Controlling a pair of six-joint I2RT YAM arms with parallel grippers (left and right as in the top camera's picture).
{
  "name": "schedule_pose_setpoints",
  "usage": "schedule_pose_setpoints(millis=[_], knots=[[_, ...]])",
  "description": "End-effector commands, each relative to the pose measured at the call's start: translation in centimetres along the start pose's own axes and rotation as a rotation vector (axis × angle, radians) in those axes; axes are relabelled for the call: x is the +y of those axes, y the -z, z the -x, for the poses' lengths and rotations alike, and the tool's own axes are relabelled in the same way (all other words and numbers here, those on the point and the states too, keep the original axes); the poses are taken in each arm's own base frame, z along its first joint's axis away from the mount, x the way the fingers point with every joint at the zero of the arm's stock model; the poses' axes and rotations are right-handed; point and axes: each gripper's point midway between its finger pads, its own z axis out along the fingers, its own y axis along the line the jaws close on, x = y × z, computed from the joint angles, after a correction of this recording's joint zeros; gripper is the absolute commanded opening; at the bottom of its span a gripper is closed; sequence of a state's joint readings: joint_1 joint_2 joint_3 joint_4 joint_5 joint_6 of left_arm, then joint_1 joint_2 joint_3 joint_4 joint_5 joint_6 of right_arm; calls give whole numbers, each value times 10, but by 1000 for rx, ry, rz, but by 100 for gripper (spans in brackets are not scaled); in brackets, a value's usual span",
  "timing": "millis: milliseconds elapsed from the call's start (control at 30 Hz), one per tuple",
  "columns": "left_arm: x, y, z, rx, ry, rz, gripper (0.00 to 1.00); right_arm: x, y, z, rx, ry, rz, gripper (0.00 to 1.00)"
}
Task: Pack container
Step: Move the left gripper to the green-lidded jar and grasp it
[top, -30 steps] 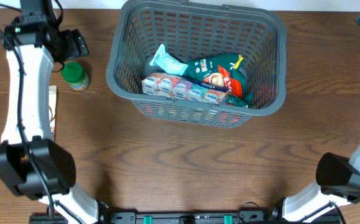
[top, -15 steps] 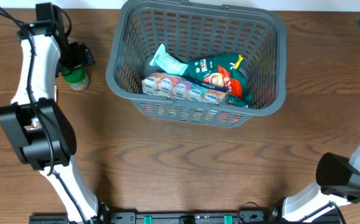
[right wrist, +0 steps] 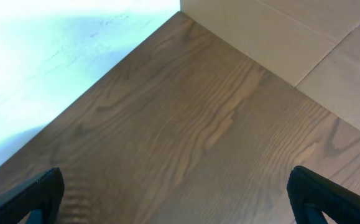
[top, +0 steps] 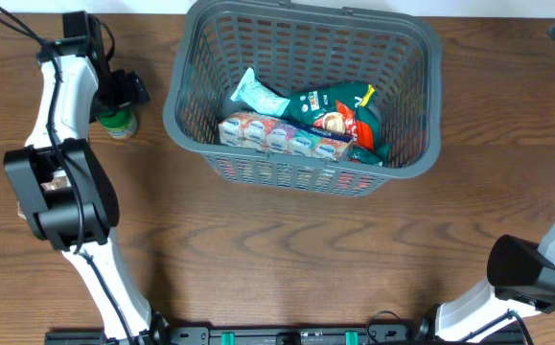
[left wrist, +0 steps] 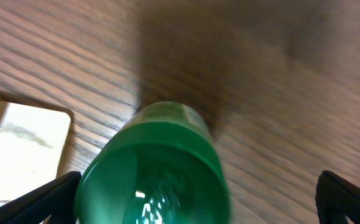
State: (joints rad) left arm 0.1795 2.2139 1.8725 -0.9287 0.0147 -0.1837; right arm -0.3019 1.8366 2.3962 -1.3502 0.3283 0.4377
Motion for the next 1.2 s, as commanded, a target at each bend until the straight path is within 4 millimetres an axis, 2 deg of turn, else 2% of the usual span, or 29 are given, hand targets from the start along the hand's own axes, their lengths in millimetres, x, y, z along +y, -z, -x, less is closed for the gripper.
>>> schedule_pose_setpoints(millis=[0, 300, 333, 367, 433, 533, 567, 600, 733, 833, 900, 1000, 1067, 1167], knots=[[5, -19, -5, 44, 4, 12, 99, -3, 3, 3, -10, -17, -4, 99], [2, -24, 4, 9, 2, 3, 98, -3, 3, 3, -10, -17, -4, 99], [2, -24, 4, 7, 2, 3, 83, -3, 3, 3, -10, -17, -4, 99], [2, -24, 4, 7, 2, 3, 63, -3, 3, 3, -10, -17, -4, 99], [2, -24, 4, 8, 1, 3, 39, -3, 3, 3, -10, -17, -4, 99], [2, -24, 4, 7, 1, 3, 20, -3, 3, 3, -10, -17, -4, 99], [2, -24, 4, 8, 1, 3, 10, -3, 3, 3, -10, -17, -4, 99], [2, -24, 4, 7, 1, 3, 5, -3, 3, 3, -10, -17, -4, 99], [2, -23, 5, 3, 2, 2, 6, -3, 3, 3, -10, -17, -4, 99], [1, -16, 8, -14, 2, -3, 6, -3, 3, 3, -10, -17, -4, 99], [0, -3, 14, -43, 4, -10, 6, -3, 3, 3, -10, -17, -4, 99], [-2, 31, 30, -127, 7, -31, 6, -3, 3, 3, -10, -17, -3, 99], [-4, 60, 42, -200, 10, -49, 6, -3, 3, 3, -10, -17, -4, 99], [-8, 116, 64, -359, 15, -89, 6, -3, 3, 3, -10, -17, -4, 99]])
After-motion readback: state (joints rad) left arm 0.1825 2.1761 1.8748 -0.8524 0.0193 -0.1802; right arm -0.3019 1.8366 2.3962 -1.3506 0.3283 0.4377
